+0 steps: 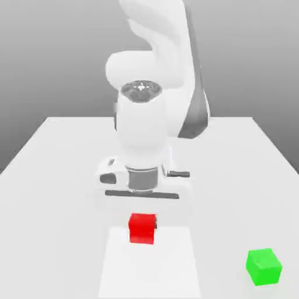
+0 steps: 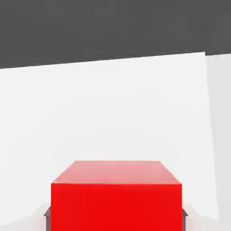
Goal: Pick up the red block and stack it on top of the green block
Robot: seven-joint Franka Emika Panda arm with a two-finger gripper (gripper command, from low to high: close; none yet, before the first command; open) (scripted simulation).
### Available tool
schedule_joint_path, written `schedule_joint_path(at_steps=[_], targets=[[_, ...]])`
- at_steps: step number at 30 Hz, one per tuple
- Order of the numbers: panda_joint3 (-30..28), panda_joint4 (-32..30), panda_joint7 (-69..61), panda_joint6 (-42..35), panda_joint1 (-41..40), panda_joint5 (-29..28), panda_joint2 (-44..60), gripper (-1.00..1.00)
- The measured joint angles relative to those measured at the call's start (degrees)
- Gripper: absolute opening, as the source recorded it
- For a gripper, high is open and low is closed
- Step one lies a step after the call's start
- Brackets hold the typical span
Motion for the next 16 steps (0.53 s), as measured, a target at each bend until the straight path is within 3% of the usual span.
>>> schedule_joint_path(at_steps=[8, 12, 13, 16], targets=[[8.2, 12.2, 7.5, -6.8, 11.8, -3.1, 5.5, -1.0], [7.1, 13.7, 10.6, -1.4, 14.4, -6.7, 12.5, -1.0], [6.6, 13.8, 11.2, 0.0, 14.8, -7.5, 14.1, 1.0], [6.6, 13.8, 11.2, 0.0, 14.8, -7.5, 14.1, 1.0]])
